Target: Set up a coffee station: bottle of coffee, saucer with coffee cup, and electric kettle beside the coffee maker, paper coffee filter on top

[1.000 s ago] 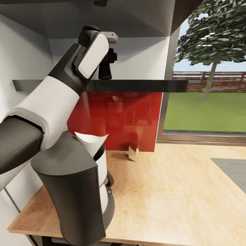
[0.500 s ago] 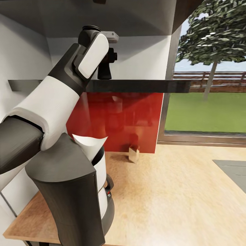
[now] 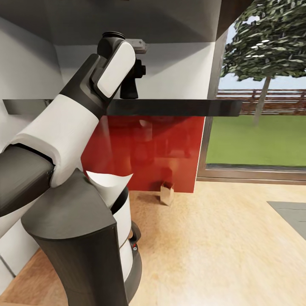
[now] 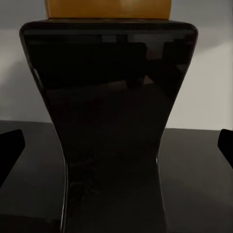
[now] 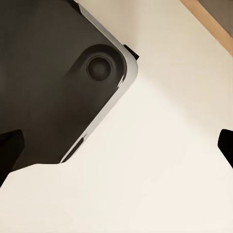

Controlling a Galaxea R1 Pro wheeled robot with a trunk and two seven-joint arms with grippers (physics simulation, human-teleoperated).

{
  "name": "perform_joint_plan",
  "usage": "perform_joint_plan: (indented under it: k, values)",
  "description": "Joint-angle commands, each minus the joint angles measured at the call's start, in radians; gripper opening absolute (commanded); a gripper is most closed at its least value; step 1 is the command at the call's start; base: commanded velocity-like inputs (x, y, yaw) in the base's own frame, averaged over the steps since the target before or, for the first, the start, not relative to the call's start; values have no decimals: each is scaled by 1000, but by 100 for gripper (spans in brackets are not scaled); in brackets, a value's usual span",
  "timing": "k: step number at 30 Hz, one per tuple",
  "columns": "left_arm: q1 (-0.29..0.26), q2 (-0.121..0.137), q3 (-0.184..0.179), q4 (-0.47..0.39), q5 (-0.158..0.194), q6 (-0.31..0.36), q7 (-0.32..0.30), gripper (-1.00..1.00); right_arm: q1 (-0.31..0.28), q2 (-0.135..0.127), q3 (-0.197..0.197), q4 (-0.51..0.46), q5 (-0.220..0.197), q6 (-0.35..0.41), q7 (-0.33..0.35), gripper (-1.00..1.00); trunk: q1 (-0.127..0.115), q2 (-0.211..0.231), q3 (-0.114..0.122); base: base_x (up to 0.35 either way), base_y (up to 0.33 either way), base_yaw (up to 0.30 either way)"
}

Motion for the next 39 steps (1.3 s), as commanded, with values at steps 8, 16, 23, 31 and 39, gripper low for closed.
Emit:
perform_joint_plan:
  k: [8, 16, 23, 31, 39]
  values:
    - [-1, 0, -2, 0, 9, 0, 9, 100, -1, 0, 4, 3, -8, -6, 5, 100, 0, -1, -2, 77, 0, 0]
    - [-1, 0, -3, 0, 9, 0, 9, 100, -1, 0, 4, 3, -8, -6, 5, 100, 0, -1, -2, 30, 0, 0]
    - [-1, 0, -2, 0, 9, 1, 9, 100, -1, 0, 4, 3, -8, -6, 5, 100, 0, -1, -2, 124, 0, 0]
    - [-1, 0, -2, 1, 9, 2, 10, 100, -1, 0, 4, 3, -8, -6, 5, 100, 0, -1, -2, 11, 0, 0]
    - [-1, 0, -2, 2, 9, 2, 10, -100, -1, 0, 4, 3, -8, -6, 5, 100, 0, -1, -2, 0, 0, 0]
